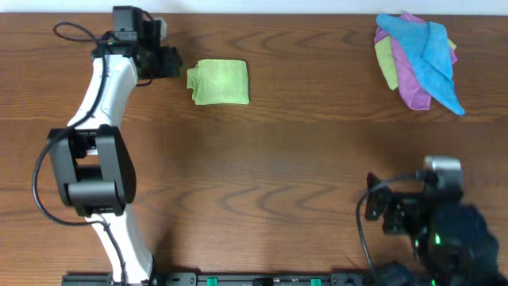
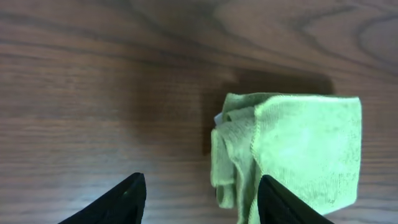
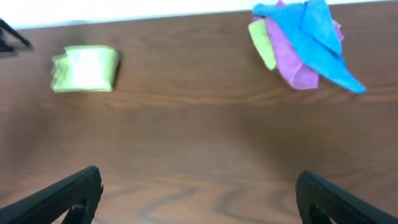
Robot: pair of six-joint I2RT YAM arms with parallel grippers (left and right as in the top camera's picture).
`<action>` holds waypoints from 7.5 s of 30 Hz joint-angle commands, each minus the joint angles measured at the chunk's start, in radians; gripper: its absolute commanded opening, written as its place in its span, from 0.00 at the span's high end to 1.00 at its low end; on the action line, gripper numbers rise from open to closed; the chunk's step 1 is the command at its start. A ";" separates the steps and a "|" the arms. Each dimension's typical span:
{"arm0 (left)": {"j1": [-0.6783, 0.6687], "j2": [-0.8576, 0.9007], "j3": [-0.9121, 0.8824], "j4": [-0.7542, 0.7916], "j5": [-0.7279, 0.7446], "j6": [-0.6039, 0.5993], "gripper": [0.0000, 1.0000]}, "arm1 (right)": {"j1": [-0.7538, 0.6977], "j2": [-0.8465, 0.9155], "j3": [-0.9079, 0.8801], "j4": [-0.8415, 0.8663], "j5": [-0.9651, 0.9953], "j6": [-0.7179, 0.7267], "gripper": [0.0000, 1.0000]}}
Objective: Fold the cloth
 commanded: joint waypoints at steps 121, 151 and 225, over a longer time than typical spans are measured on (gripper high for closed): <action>-0.053 0.354 0.406 -0.107 0.180 -0.002 0.94 | 0.007 -0.040 -0.101 -0.046 -0.014 0.104 0.01; 0.169 0.361 0.619 -0.229 0.039 0.217 0.94 | 0.007 0.084 -0.101 -0.017 -0.008 0.104 0.01; 0.228 0.284 0.666 0.035 -0.301 0.016 0.02 | 0.006 0.086 -0.101 -0.004 -0.049 0.173 0.01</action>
